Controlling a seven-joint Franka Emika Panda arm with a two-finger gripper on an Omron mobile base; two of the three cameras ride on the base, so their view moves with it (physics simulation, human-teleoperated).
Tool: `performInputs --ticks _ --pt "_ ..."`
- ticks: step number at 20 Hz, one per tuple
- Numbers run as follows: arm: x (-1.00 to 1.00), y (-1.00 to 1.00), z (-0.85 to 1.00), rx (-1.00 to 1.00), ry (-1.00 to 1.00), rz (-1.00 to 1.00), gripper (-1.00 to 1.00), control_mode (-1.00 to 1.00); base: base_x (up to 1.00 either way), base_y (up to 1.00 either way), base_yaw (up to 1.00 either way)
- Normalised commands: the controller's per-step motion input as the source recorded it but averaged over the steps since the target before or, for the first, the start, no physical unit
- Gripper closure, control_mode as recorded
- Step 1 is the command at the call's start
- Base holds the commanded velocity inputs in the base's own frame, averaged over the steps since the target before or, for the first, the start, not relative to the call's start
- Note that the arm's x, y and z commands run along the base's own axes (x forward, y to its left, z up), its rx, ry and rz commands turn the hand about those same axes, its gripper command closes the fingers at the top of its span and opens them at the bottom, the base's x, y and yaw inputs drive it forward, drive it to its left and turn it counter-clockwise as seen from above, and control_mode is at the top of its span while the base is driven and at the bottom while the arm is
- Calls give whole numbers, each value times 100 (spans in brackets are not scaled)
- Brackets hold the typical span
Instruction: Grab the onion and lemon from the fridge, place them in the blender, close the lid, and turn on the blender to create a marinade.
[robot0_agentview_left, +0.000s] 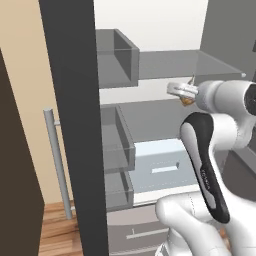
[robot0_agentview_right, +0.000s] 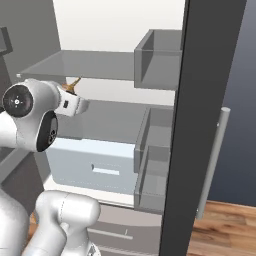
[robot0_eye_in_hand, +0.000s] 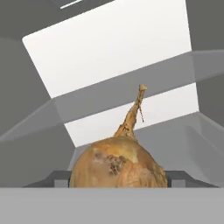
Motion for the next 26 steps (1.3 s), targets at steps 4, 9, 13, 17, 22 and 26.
performInputs --ticks 4,9,13,17,22,26 --pt "-100 0 -20 0 7 0 100 -100 0 0 0" --pt "-88 0 -34 0 22 0 100 -100 0 0 0" --pt "-78 0 -20 0 34 0 100 -100 0 0 0" --pt "-62 4 -35 -5 35 0 100 -100 0 0 0" --pt "-23 18 -36 -4 19 2 100 100 -10 9 2" --pt "0 0 0 0 0 0 100 100 -91 13 1"
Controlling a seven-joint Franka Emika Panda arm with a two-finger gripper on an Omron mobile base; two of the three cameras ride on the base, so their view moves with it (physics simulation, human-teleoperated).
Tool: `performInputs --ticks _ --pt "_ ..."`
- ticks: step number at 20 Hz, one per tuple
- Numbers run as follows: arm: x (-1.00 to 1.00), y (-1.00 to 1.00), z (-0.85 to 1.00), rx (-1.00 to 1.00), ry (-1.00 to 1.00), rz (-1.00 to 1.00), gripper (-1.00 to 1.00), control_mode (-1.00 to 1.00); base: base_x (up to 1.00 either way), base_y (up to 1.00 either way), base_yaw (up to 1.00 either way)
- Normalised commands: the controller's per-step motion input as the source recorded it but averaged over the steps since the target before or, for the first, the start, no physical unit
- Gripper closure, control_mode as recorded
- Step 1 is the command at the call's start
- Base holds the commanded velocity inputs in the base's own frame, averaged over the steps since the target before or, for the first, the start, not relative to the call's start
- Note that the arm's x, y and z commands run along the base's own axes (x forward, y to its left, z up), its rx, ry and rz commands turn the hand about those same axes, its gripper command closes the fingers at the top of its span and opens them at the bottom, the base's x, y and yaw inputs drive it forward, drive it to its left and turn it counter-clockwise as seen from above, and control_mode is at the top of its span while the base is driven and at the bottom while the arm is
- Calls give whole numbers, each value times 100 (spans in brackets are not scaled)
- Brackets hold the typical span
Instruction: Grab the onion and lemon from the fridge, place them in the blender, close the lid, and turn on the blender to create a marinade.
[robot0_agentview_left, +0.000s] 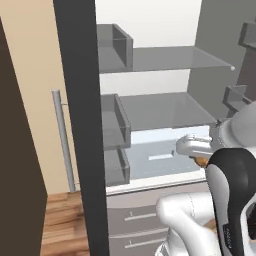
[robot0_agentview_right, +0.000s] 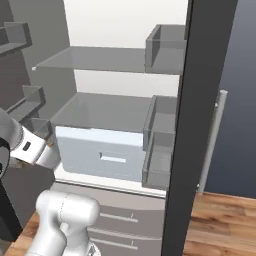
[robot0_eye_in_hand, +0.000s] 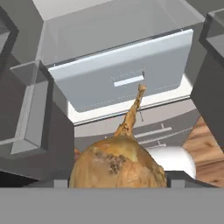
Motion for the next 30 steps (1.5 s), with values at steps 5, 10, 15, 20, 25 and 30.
performInputs --ticks 5,10,15,20,25,30 --pt "0 0 0 0 0 0 100 100 -100 0 -14" --pt "0 0 0 0 0 0 100 100 -99 0 -55" --pt "0 0 0 0 0 0 100 100 -69 0 -81" --pt "0 0 0 0 0 0 100 100 -51 0 -87" --pt "0 0 0 0 0 0 100 100 -17 0 -91" --pt "0 0 0 0 0 0 100 100 4 -16 -91"
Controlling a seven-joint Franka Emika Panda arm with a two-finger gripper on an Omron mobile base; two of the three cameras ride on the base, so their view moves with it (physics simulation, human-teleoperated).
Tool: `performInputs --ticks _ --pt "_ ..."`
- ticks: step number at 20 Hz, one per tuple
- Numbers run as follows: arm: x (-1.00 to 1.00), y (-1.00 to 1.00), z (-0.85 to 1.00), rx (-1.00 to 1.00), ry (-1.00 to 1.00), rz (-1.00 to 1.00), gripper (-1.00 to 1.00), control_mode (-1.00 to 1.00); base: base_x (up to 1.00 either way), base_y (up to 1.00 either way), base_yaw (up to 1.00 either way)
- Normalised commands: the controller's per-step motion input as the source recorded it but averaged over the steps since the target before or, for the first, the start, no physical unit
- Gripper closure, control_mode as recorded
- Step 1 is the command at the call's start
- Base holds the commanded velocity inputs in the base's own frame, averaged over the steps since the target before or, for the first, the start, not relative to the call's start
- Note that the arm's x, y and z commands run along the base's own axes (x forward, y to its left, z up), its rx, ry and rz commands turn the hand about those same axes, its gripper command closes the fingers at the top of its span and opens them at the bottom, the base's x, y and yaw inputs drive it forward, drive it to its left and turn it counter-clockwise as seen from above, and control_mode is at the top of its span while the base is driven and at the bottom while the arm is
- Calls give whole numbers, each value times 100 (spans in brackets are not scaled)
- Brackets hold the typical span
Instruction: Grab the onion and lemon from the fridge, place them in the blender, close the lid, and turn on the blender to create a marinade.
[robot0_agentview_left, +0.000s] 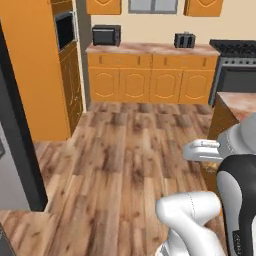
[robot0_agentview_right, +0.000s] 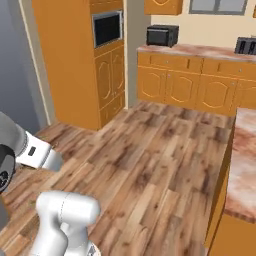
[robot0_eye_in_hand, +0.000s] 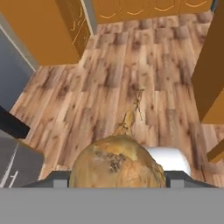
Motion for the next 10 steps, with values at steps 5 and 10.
performInputs --ticks 5,10 --pt "0 0 0 0 0 0 100 100 47 -6 -78" --pt "0 0 0 0 0 0 100 100 94 16 -61"
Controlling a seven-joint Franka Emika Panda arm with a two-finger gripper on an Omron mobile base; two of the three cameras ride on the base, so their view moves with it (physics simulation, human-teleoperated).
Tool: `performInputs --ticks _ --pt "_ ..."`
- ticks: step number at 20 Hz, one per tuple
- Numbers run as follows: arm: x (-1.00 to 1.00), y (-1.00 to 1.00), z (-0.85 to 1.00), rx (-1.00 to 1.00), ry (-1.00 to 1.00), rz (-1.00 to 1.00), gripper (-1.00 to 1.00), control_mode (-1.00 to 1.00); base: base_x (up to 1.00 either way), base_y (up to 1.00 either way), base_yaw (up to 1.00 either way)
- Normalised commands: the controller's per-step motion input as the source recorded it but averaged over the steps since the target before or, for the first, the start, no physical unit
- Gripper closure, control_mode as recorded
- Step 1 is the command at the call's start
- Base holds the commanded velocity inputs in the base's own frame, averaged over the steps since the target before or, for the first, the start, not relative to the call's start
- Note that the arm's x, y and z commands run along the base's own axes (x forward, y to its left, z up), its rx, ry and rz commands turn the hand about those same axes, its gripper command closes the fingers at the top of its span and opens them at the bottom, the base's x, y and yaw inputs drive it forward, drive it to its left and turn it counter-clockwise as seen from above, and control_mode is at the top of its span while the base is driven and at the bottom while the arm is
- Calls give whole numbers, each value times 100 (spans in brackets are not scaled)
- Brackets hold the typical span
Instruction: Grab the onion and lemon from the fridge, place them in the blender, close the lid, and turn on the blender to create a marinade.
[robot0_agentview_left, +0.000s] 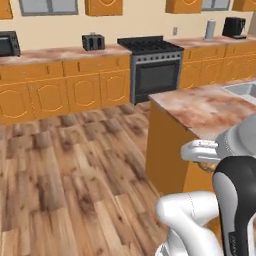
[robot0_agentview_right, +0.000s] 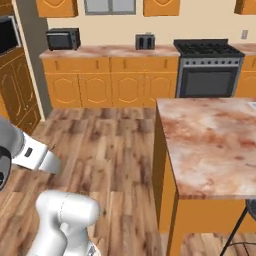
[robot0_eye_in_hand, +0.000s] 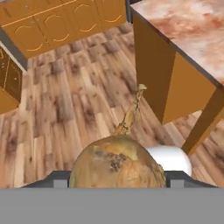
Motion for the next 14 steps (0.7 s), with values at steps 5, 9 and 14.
performInputs --ticks 5,9,14 --pt "0 0 0 0 0 0 100 100 100 63 -45" --pt "0 0 0 0 0 0 100 100 100 74 -34" --pt "0 0 0 0 0 0 100 100 100 87 -35"
